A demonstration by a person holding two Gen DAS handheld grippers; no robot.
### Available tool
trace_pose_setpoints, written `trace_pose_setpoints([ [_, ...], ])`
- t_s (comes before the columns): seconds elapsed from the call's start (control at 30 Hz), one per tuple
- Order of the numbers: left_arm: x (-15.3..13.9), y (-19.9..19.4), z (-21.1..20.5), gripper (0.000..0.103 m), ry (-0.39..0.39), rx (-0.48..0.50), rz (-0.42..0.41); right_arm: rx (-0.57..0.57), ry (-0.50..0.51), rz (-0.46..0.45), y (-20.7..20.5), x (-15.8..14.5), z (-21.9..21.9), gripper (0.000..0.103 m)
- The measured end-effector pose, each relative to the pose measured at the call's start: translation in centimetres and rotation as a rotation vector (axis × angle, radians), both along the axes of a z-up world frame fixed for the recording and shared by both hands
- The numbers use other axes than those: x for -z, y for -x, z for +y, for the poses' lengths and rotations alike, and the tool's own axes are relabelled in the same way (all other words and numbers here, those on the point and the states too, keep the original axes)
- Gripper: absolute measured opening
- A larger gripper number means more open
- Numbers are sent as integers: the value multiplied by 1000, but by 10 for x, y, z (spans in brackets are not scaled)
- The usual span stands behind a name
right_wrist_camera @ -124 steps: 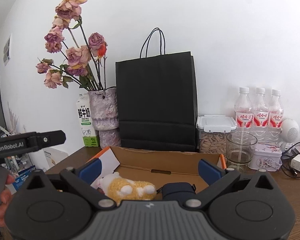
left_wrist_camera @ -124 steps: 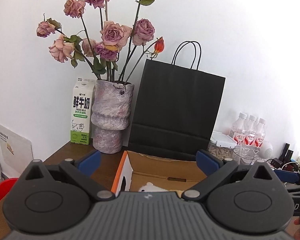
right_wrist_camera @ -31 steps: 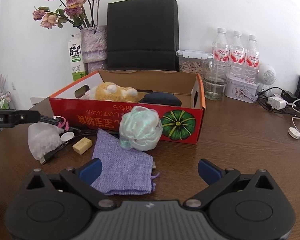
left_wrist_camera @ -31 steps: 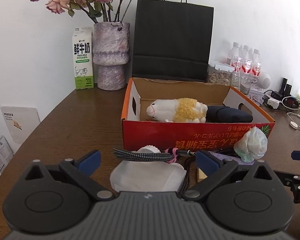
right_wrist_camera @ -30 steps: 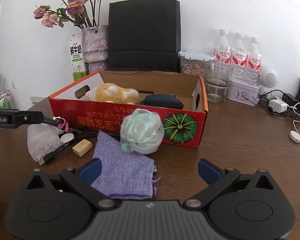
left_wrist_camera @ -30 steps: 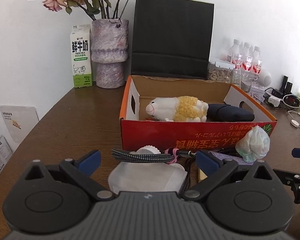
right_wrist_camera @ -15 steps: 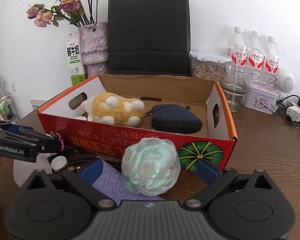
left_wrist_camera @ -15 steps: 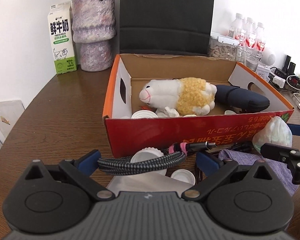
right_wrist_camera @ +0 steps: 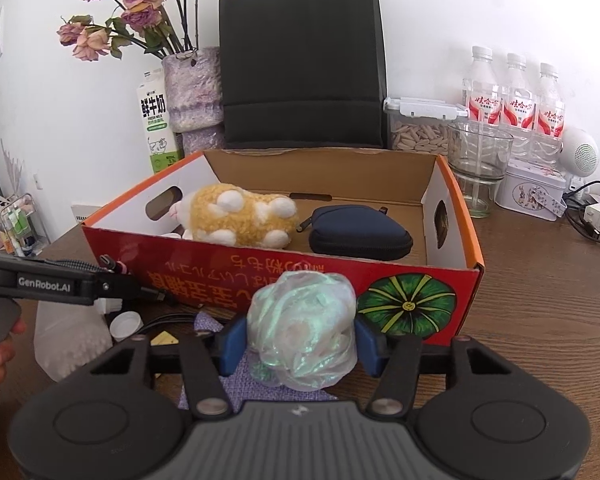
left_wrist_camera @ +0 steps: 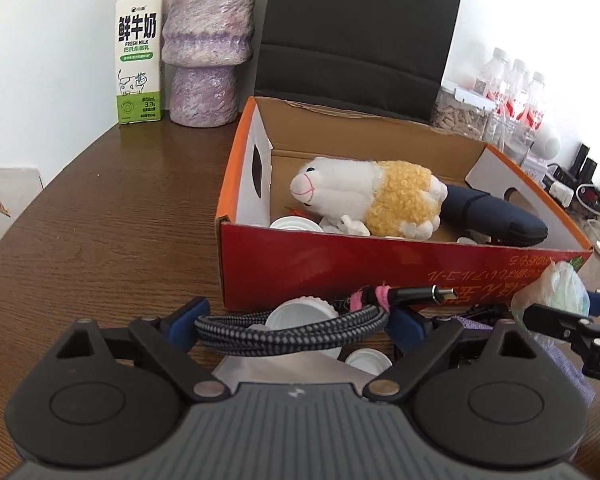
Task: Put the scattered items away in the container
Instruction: 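Carry the mesh ball and braided cable with both grippers toward the box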
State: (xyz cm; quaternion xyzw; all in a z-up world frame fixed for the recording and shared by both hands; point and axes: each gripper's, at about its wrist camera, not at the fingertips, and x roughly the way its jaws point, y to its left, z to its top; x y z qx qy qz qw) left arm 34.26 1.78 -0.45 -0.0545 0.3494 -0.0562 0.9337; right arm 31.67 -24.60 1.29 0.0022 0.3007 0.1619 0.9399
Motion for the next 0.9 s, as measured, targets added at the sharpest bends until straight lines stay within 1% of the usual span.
trace_pose_setpoints([
  [0.2, -1, 5, 2, 92, 27, -20, -22, 2, 0, 1, 1, 1, -1, 55],
  [0.5, -25, 33, -3, 92, 5, -41, -147, -3, -5, -13, 7, -5, -3, 55],
  [0.57, -31, 39, -2, 92, 11, -42, -169, -2, -8, -22, 10, -8, -4, 55],
  [0.63, -38, 45, -1, 92, 21, -45, -192, 0, -12, -36, 14, -12, -6, 54],
  [0.73, -50, 55, -1, 92, 33, -43, -234, 8, -32, -69, 21, -21, -10, 50],
  [0.9, -75, 62, -4, 92, 46, -34, -320, 1, -54, -156, 29, -46, -12, 46],
])
